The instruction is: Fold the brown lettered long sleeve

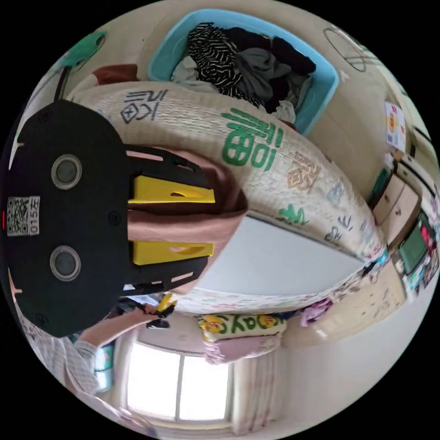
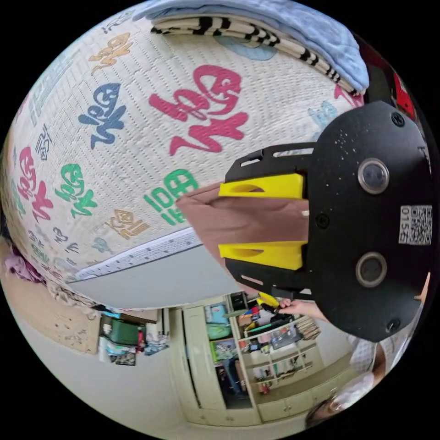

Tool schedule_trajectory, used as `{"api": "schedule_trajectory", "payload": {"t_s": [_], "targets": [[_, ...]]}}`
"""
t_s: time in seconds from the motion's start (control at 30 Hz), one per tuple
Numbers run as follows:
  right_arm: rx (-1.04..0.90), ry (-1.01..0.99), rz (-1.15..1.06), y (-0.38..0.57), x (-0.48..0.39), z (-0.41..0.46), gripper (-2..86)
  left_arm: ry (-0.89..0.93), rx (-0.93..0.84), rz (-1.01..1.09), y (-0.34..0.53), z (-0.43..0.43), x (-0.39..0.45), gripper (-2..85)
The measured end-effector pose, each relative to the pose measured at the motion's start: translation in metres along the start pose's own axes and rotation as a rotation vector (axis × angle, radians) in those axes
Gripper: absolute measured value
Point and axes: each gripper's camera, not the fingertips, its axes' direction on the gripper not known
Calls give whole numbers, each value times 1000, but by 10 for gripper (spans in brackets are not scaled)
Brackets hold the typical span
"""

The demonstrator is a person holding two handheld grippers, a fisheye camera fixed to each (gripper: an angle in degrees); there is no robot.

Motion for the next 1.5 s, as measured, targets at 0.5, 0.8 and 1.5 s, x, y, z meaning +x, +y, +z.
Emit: {"api": "schedule_trajectory", "payload": {"t_s": [0.5,0.8,1.5], "targets": [[-50,398,-85,21,-49,-47,30,-150,4,-2,-10,65,14,9],[65,575,-414,204,-72,-173,11,-449,57,520,54,62,171,12],[-112,178,-22,342,23,-187,30,-620,-701,1109,160,521,430,50]]}}
